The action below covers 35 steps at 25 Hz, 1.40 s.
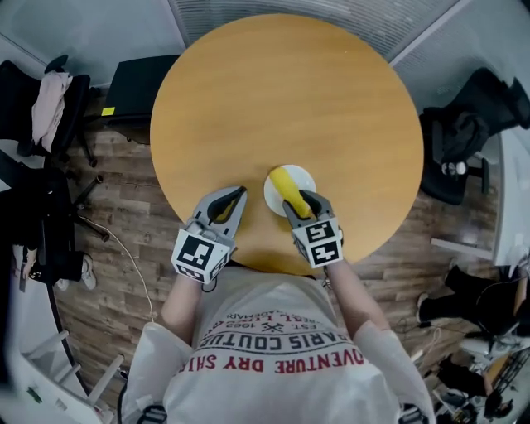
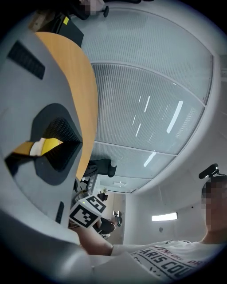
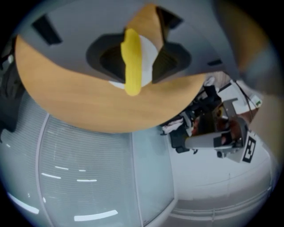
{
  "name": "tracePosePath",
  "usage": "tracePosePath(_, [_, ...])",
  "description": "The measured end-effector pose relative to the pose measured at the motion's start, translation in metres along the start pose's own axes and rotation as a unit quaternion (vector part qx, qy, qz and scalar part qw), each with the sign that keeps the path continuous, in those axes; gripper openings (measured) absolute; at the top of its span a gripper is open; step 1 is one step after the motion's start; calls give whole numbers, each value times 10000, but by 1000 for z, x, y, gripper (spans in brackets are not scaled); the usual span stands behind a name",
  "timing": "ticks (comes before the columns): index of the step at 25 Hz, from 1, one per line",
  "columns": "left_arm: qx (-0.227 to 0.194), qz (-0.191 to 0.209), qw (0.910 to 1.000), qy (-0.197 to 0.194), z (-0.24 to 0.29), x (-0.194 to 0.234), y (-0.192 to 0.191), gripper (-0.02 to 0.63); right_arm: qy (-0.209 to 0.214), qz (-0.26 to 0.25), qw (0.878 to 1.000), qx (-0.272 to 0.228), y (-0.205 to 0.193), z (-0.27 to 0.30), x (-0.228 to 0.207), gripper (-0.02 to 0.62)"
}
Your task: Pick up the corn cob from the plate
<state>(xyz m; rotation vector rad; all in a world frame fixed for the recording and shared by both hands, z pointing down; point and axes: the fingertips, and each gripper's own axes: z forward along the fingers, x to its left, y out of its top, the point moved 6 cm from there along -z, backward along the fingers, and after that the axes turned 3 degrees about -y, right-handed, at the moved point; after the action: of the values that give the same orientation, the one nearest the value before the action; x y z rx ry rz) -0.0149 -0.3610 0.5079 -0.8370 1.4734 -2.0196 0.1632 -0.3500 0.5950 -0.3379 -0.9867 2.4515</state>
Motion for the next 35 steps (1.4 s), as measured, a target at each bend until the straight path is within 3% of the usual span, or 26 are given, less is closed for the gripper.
tracePosePath(8, [359, -238, 9991, -5, 17, 35, -24, 34, -8, 16, 9944, 1054, -20, 59, -15, 245])
tracePosePath(16, [336, -433, 9985, 18, 30, 54, -25, 34, -29, -124, 9835, 1806, -27, 87, -13, 259])
tracePosePath(29, [392, -511, 9979, 70, 26, 38, -24, 34, 135, -154, 9833, 1806, -29, 83, -12, 265])
tracePosePath(35, [310, -444, 9983, 233, 15, 24, -17, 34, 257, 36, 9925, 1196, -5, 52, -6, 265])
